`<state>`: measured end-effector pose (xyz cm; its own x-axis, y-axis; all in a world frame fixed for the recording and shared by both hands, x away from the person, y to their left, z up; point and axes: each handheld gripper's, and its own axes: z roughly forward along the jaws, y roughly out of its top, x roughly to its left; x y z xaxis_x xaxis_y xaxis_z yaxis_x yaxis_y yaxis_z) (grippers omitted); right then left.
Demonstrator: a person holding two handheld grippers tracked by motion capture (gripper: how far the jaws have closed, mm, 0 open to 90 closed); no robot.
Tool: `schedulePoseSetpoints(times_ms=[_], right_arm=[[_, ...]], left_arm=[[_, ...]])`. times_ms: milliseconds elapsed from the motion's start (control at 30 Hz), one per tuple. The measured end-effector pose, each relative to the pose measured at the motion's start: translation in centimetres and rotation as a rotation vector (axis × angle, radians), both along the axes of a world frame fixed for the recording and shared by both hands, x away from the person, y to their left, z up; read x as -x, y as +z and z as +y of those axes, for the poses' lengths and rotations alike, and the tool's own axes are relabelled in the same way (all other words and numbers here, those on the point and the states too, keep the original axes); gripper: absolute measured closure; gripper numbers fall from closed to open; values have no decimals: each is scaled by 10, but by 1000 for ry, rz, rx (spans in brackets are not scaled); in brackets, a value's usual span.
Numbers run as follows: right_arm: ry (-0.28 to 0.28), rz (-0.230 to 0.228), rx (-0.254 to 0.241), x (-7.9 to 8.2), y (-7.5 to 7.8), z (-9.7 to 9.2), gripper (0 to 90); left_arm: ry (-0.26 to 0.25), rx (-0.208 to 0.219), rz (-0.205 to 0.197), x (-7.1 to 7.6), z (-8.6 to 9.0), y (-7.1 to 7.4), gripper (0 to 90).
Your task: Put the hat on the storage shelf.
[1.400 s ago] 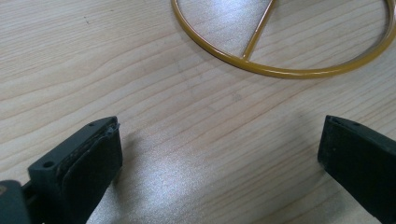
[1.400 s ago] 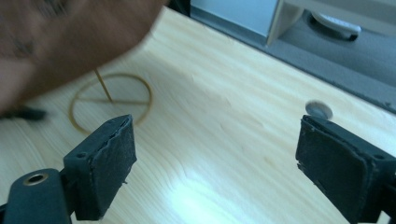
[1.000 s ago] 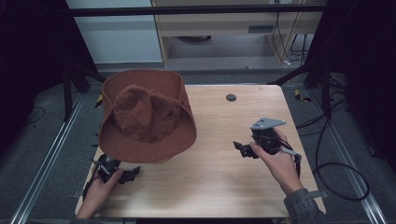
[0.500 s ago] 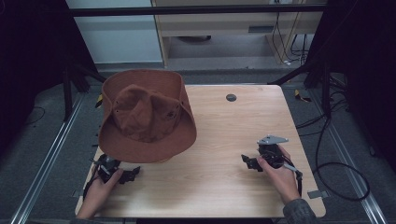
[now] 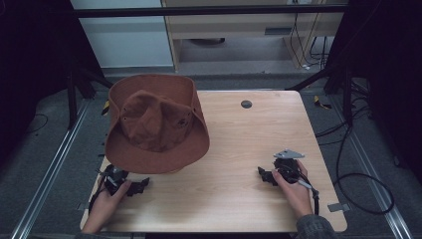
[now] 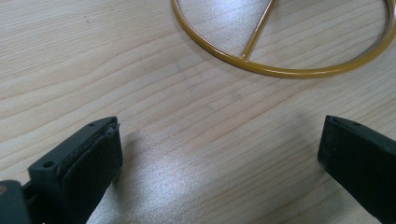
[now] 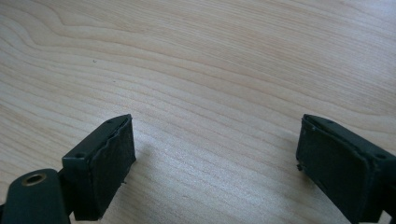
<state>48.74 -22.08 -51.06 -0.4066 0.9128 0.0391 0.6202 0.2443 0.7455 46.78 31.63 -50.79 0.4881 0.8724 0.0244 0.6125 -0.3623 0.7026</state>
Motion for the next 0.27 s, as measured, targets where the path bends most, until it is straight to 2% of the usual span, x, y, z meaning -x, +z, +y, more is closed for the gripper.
schedulePoseSetpoints(times_ms=[100, 267], right_arm=[[5, -13, 42, 0, -1, 3, 111], [1, -12, 43, 0, -1, 4, 110]], left_arm=[[0, 0, 0, 0, 0, 0, 0], [-1, -2, 0, 0, 0, 0, 0]])
